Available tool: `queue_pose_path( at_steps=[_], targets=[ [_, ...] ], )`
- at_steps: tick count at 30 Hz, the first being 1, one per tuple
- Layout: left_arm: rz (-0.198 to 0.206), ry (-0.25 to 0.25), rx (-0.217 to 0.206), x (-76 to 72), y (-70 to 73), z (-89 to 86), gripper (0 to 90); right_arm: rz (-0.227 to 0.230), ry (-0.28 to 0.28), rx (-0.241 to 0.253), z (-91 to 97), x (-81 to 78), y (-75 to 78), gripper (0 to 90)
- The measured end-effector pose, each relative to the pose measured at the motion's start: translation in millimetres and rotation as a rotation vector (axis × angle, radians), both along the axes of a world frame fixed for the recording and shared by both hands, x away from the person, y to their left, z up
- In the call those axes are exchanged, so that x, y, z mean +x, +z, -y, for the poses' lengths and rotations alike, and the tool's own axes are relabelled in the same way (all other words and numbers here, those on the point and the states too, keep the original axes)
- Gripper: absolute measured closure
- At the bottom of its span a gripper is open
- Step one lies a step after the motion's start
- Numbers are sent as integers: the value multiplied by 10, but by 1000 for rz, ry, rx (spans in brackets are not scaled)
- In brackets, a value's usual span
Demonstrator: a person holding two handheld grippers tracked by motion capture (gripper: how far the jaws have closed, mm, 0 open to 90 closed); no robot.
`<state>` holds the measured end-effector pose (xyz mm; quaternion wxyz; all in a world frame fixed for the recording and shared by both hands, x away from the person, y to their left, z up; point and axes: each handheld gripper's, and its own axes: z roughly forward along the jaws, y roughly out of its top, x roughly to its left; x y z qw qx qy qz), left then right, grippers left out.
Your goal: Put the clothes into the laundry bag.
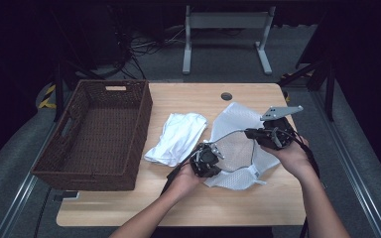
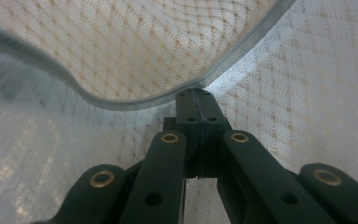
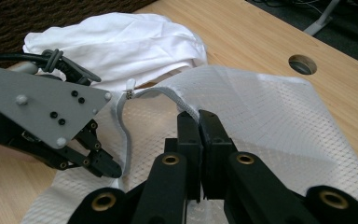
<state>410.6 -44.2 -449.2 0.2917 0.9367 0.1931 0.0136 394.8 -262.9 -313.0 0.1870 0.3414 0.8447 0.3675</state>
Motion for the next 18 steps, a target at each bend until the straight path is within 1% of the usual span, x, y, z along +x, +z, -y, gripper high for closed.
queue_pose_path(
  at_steps=[2, 7, 9, 10, 12, 13, 15, 18],
  targets=[
    [-6, 13, 10, 51, 9, -17, 900, 0, -6, 0, 23, 3, -1, 881],
    [-5, 44, 12, 180, 13, -58, 900, -20, -23, 33, 107, 17, -17, 880],
    [-15, 51, 0, 215, 7, -69, 900, -18, -27, 38, 119, 20, -19, 881],
    [-16, 52, 3, 226, 9, -69, 900, -24, -29, 38, 122, 20, -21, 880],
    [-15, 54, 7, 233, 17, -66, 900, -28, -33, 41, 124, 31, -33, 880],
    [-13, 47, 6, 238, 24, -73, 900, -31, -37, 45, 124, 39, -42, 880],
    [-17, 46, -7, 235, 45, -93, 900, -29, -43, 45, 127, 61, -67, 881],
    [-14, 44, -26, 193, 121, -145, 889, -37, -53, 55, 130, 93, -122, 881]
  ],
)
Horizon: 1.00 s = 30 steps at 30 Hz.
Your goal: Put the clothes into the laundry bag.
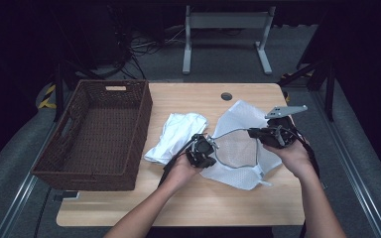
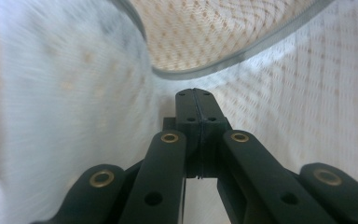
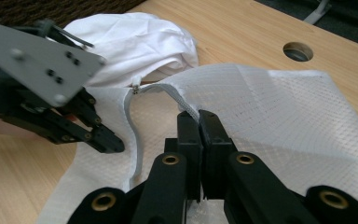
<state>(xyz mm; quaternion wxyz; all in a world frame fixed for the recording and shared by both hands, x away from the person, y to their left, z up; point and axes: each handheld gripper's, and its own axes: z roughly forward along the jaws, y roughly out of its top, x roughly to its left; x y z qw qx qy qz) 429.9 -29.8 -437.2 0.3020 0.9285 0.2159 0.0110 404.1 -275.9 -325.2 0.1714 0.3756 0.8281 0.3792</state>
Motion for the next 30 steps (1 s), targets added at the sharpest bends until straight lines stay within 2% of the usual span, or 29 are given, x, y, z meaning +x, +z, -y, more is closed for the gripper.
queue_pose_path(
  at_steps=[3, 6, 8, 10, 12, 16, 20, 24, 26, 27, 29, 30],
  targets=[
    [2, 0, -27, -49, 121, -90, 855, -14, -2, -19, -6, 41, -66, 881],
    [16, 18, -61, -80, 277, -223, 828, -24, -3, -14, -3, 55, -110, 881],
    [33, 40, -56, -87, 389, -327, 785, -28, -5, -15, -1, 60, -139, 881],
    [66, 69, -46, -75, 494, -448, 747, -32, -6, -16, 3, 59, -154, 881],
    [98, 127, -41, -45, 582, -581, 694, -33, -3, -14, 11, 56, -159, 881],
    [122, 233, -50, 77, 652, -775, 511, -29, -3, -14, 25, 48, -157, 881],
    [128, 319, -50, 216, 688, -898, 328, -30, -2, -14, 24, 45, -157, 881],
    [92, 380, -41, 374, 680, -963, 183, -32, 4, -19, 12, 53, -163, 880],
    [77, 390, -42, 413, 665, -968, 131, -34, 5, -19, 3, 54, -168, 881],
    [47, 404, -34, 469, 626, -964, 131, -34, 8, -23, -2, 56, -172, 881],
    [32, 411, -12, 525, 562, -942, 89, -34, 14, -31, -18, 57, -182, 881],
    [17, 418, 14, 554, 513, -916, 75, -39, 13, -32, -23, 55, -184, 881]
  ],
)
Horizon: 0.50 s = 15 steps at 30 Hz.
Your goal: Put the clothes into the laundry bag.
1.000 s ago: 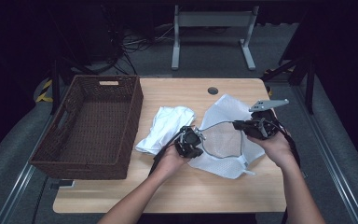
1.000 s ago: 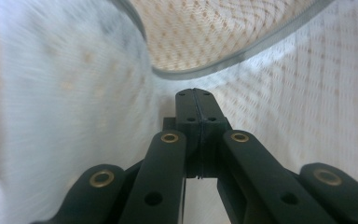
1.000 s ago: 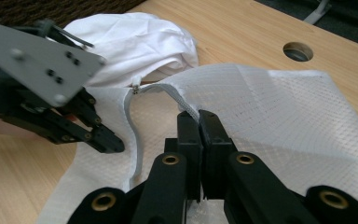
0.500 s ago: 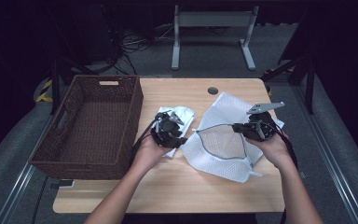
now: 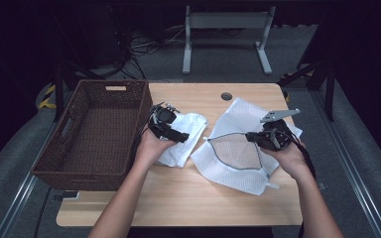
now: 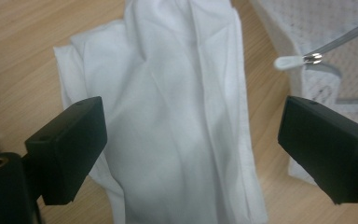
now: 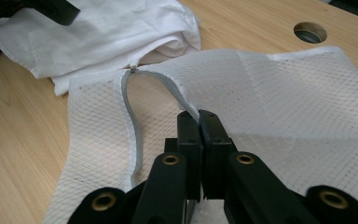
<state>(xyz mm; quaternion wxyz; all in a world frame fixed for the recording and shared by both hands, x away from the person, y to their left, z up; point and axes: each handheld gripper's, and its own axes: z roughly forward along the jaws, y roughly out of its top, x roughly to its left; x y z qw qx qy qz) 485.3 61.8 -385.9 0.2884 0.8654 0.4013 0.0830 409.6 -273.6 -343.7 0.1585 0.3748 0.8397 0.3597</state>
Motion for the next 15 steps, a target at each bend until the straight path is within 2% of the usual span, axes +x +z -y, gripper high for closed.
queue_pose_path(
  at_steps=[2, 6, 8, 10, 15],
  targets=[
    [-12, 7, 33, 34, -83, 35, 51, -2, 3, -2, -4, 2, -7, 881],
    [-40, 24, 69, 86, -221, 51, 25, -3, 6, -6, -9, 4, -20, 881],
    [-67, 28, 78, 105, -301, 45, 19, -5, 8, -8, -12, 5, -22, 880],
    [-94, 24, 105, 115, -397, 53, 13, -5, 8, -7, -17, 6, -26, 881],
    [-122, 12, 161, 128, -538, 102, 3, -11, 11, -14, -32, 11, -42, 880]
  ],
)
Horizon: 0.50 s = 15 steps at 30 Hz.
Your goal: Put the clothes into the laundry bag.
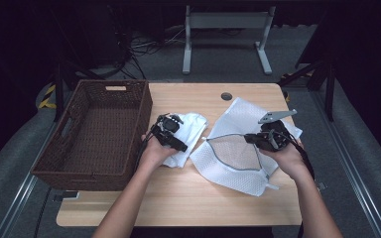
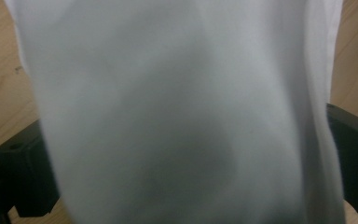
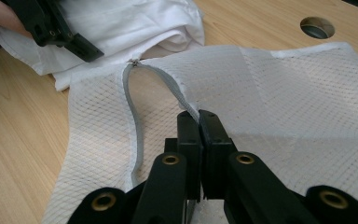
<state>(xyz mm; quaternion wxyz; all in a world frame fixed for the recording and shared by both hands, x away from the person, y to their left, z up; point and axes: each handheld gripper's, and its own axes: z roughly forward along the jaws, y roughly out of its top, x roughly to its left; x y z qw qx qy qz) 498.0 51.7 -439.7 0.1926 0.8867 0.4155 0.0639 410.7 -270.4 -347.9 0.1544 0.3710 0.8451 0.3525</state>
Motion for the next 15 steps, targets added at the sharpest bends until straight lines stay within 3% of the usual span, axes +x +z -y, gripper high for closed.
queue_pose_path(
  at_steps=[5, 7, 10, 12, 15],
  targets=[
    [-16, -10, 28, 8, -70, 14, 22, 2, 4, -4, -5, -2, -2, 881],
    [-5, -8, 36, -8, -81, 16, 50, 2, 5, -4, -6, -2, -3, 881],
    [-7, -18, 31, -13, -79, 8, 81, 2, 6, -5, -5, -1, -4, 880],
    [0, -21, 22, -31, -66, 0, 127, 3, 7, -7, -4, -1, -3, 881],
    [16, -41, 22, -52, -35, -17, 269, 3, 7, -7, -7, -2, -3, 881]
  ],
)
